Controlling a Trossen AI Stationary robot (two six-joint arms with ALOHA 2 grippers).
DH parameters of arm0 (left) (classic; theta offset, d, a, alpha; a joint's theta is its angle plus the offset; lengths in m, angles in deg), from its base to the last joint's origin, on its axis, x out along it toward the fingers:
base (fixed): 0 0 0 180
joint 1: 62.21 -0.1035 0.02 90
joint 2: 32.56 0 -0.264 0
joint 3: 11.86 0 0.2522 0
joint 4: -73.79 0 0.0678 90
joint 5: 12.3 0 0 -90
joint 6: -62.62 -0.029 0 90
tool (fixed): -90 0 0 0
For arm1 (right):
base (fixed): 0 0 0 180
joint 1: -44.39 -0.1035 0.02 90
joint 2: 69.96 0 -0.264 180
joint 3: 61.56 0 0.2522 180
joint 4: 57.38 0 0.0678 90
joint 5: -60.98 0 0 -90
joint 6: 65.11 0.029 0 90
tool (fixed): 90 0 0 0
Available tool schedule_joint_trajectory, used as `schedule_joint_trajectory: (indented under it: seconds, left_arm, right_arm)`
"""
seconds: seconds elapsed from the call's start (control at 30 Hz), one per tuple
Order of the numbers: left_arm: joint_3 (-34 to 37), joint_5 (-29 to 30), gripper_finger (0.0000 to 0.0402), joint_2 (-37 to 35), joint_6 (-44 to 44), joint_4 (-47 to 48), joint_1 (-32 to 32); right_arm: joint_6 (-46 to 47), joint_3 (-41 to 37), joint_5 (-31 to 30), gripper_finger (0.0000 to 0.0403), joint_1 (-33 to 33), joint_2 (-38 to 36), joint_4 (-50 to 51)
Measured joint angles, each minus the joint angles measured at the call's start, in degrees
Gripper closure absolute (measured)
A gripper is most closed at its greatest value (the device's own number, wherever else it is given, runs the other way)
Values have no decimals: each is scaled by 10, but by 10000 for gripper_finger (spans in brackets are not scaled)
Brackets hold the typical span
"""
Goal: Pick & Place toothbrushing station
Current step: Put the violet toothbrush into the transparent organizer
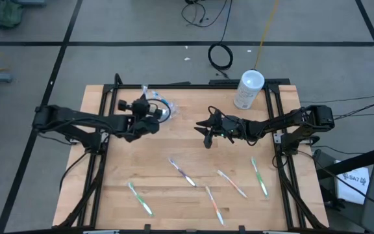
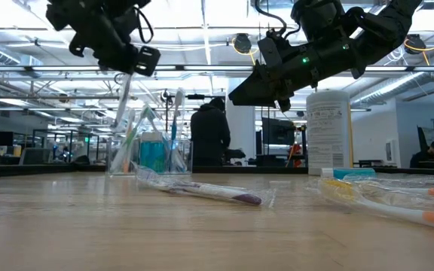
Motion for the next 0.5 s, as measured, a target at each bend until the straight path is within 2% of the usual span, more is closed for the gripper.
schedule_joint_trajectory:
  seconds: [0.5]
  left_arm:
    - [0,48,399,85,60,-8,-19]
  right_arm:
    - [-24,0,0,298,1,0,0]
